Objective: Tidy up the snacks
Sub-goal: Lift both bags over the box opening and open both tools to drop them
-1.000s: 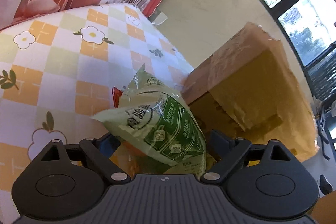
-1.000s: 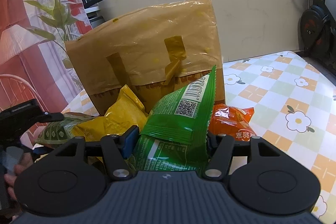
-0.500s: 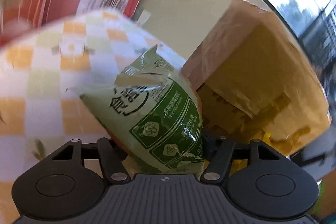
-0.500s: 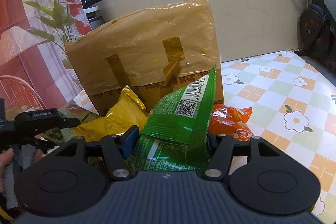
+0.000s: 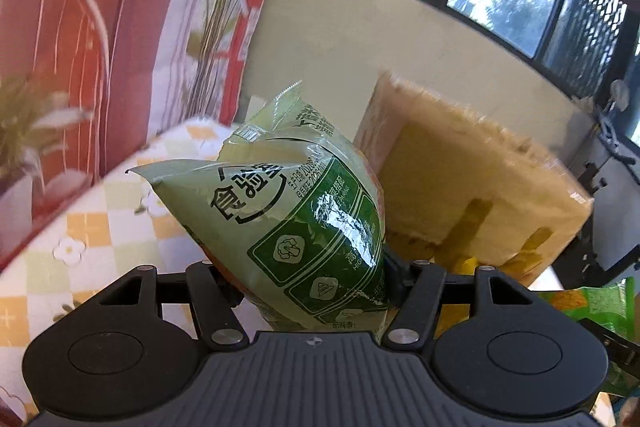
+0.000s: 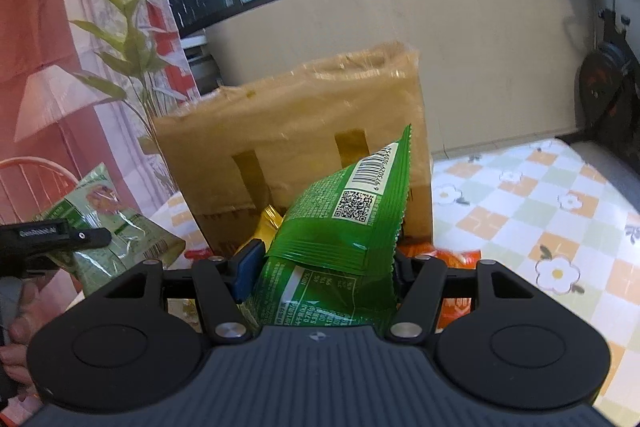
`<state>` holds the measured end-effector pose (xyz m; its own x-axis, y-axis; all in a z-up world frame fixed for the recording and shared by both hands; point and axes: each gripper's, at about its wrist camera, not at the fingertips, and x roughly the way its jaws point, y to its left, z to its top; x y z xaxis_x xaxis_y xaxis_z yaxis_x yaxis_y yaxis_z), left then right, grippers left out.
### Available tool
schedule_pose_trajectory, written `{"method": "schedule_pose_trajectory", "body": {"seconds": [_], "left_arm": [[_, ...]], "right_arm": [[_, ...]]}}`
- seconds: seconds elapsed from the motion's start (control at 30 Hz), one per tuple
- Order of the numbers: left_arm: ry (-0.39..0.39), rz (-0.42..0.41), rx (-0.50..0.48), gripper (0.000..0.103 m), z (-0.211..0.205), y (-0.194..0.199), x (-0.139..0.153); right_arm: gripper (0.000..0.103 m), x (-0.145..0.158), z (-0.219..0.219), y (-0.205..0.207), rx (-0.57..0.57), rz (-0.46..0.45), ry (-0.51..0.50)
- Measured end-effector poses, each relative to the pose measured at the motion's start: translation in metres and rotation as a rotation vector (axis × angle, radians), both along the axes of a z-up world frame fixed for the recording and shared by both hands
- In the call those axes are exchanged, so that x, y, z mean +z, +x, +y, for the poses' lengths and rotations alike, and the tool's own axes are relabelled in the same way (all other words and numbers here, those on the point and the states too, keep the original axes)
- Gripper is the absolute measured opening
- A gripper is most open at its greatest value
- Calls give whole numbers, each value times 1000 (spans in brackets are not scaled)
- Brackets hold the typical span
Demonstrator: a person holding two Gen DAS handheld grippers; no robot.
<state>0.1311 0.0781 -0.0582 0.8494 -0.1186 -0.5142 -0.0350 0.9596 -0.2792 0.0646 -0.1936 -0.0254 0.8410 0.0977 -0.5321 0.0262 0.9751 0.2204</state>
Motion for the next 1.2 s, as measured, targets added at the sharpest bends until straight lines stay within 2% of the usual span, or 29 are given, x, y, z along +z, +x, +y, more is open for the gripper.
{"method": "schedule_pose_trajectory", "body": {"seconds": [0.17, 0.3, 0.47, 0.63, 1.0, 1.2], "left_arm": [[-6, -74, -29, 65, -7, -14, 32], [21, -137, -64, 66, -22, -12, 60], [33, -199, -93, 66, -42, 10, 90], [55, -240, -121, 66, -66, 43, 109], [115, -223, -148, 66, -110, 132, 130], [171, -188, -163, 66, -127, 172, 121]], "right_arm": [[62, 23, -1, -3, 11, -55, -3], [62, 48, -7, 4, 25, -98, 13], [62, 85, -17, 24, 34, -160, 2], [62, 106, -33, 57, 21, -200, -28], [62, 107, -54, 149, 23, -213, -69], [62, 90, -54, 195, 61, -153, -98]]}}
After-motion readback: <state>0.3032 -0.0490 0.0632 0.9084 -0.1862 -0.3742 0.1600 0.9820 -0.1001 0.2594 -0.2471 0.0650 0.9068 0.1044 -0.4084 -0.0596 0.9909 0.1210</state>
